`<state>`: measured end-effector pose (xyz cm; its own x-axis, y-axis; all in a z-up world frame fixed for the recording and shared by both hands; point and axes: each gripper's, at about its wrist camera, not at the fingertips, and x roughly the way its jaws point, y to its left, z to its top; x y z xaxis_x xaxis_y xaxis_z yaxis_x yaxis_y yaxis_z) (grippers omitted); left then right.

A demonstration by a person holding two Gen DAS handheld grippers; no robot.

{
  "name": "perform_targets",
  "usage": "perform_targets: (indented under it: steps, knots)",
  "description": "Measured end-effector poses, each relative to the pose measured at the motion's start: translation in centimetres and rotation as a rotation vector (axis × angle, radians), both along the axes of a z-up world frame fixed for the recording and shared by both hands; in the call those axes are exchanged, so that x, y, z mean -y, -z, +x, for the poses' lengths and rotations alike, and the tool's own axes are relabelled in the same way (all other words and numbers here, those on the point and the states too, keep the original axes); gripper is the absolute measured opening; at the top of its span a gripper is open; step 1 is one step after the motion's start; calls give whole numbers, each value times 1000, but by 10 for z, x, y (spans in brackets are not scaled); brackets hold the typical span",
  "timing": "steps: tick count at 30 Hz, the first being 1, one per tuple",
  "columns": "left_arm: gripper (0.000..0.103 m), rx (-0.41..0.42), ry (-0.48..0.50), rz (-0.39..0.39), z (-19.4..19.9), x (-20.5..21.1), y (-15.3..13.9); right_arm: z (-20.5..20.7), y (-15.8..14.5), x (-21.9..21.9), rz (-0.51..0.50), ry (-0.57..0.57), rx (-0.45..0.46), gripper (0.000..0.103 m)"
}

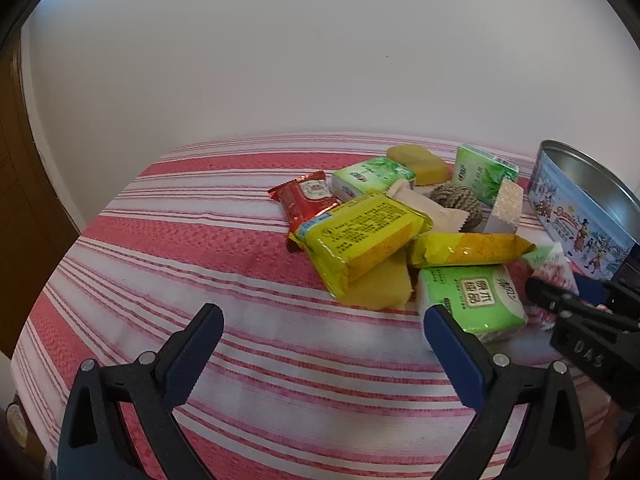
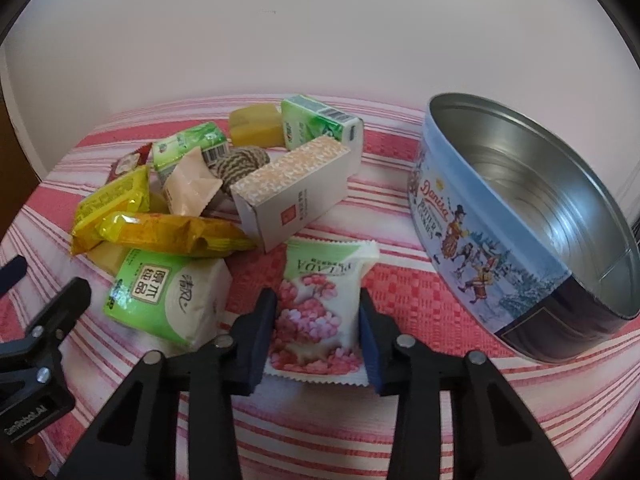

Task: Organize objects
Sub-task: 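Grasp the pink-and-white candy bag with the right gripper while the left gripper approaches the green tissue pack, then grasp the green tissue pack with the left gripper and lift it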

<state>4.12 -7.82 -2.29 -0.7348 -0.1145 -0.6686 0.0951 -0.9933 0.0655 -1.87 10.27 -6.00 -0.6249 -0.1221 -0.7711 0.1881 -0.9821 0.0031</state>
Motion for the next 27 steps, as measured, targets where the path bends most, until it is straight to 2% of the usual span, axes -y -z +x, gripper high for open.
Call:
perform_targets:
  steps: [2,6,13,18,24,25,26,27]
  knots:
    - [102,5,19,10,1,-3,0,6,-5,-5,-35,-9,-31,39]
    - [102,20,76,42,4,-15,0,22,-22,-8,-26,-42,-159,40]
    - [102,56,115,43,-7,-51,4,53,-51,-31,-39,1,-369,40]
    - [102,106,135,70,-23,-73,9,51,-49,-35,-36,11,-370,40]
    - [102,189,88,88,-38,-77,24,54,-50,-35,-32,6,-390,40]
    - [101,178,81,93,-37,-75,23,56,-51,-36,-25,4,-392,40]
    - [99,178,70,102,-36,-72,23,56,-50,-36,-20,2,-393,40]
    - [92,173,66,105,-35,-70,22,56,-50,-35,-17,-2,-389,40]
